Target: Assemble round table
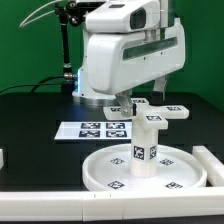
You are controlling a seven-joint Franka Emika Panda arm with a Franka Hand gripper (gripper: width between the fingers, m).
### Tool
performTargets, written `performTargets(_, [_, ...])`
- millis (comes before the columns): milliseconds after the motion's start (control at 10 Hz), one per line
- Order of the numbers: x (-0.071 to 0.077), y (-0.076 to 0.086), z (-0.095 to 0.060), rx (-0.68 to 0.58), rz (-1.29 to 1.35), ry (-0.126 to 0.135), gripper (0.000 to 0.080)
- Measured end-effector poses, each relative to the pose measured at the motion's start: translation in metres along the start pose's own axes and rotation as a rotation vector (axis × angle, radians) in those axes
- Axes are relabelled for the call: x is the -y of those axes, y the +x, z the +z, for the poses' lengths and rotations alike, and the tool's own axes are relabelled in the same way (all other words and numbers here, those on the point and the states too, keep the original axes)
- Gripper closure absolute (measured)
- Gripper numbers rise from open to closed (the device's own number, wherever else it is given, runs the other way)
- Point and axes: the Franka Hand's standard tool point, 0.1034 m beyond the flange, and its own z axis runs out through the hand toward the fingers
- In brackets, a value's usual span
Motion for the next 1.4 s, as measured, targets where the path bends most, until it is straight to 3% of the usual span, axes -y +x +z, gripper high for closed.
performTargets(600, [0.0014, -0.0024, 0.009, 0.013, 0.003, 0.007, 0.0151])
performTargets(800, [0.0011, -0.0027, 0.009, 0.014, 0.004, 0.007, 0.0356])
performTargets(1300, [0.0007, -0.0032, 0.0091, 0.013, 0.047, 0.007, 0.0355])
performTargets(1400, [0.0006, -0.0037, 0.0093, 0.009, 0.16, 0.011, 0.0355])
